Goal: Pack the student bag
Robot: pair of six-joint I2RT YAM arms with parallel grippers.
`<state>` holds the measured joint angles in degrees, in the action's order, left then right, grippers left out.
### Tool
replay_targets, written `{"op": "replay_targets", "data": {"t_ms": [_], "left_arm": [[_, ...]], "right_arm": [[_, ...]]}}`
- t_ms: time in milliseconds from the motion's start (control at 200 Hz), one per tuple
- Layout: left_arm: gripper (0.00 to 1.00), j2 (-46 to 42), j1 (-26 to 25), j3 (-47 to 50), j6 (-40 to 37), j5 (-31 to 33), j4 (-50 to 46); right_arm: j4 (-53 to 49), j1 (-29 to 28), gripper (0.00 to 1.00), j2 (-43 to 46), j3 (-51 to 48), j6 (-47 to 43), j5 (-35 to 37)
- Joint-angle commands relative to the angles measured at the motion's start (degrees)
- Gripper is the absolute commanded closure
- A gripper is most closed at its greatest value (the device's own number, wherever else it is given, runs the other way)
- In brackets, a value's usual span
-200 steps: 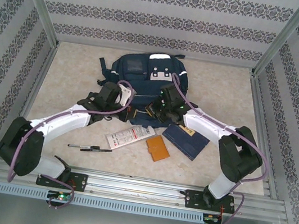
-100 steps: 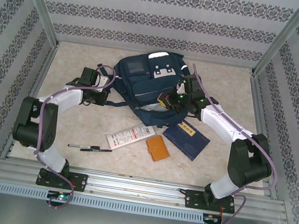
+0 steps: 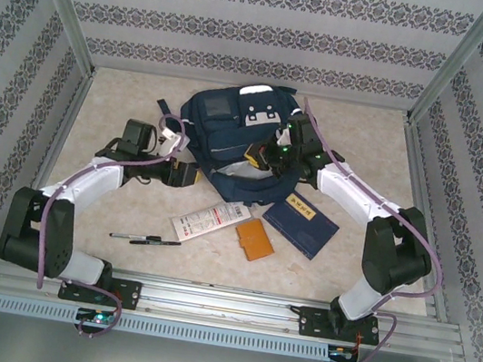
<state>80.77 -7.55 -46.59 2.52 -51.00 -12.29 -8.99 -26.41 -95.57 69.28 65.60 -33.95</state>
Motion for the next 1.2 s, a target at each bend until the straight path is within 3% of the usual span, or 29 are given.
{"op": "replay_targets", "data": {"t_ms": [0,160,255,525,854,919,989,1024,1064,1194], "left_arm": [[0.45,1.58,-2.2,0.26,-3.01,-1.52,3.39],[0.45,5.2,-3.11,-0.36,-2.0,-1.38,8.2],[0.46,6.82,-4.53,-1.33,-5.18,0.21,8.09],[0.47,9.18,-4.94,-5.03,-6.81,14.92,7.8],[0.47,6.85,-5.01,-3.27,-11.9,23.25,11.05],[0.54,7.09,-4.94,-3.85,-13.31,21.95,10.76],[0.69,7.83,-4.94,-4.93,-15.13,18.56,10.13],[0.8,8.36,-4.96,-5.62,-15.42,17.75,9.89],[1.0,8.9,-4.95,-6.44,-16.2,16.9,9.17],[1.0,10.1,-4.97,-8.86,-18.69,14.79,6.38]], "right_arm": [[4.17,-1.28,1.0,-0.32,3.7,1.02,-3.55],[3.76,-1.95,1.0,-0.48,3.78,1.35,-3.65],[3.66,-2.53,1.0,-0.67,3.76,1.37,-4.12],[2.32,-3.73,1.0,-1.02,5.25,0.58,-6.11],[0.96,-3.81,1.0,-1.85,6.87,-0.39,-8.96],[0.69,-3.95,1.0,-2.12,7.35,-0.56,-9.46],[0.18,-4.08,1.0,-2.38,7.95,-0.99,-9.88],[-0.05,-4.15,1.0,-2.43,8.23,-1.17,-9.95],[-0.2,-4.12,1.0,-2.43,8.33,-1.27,-10.08],[-1.92,-3.37,1.0,-2.01,8.5,-2.43,-10.59]]}}
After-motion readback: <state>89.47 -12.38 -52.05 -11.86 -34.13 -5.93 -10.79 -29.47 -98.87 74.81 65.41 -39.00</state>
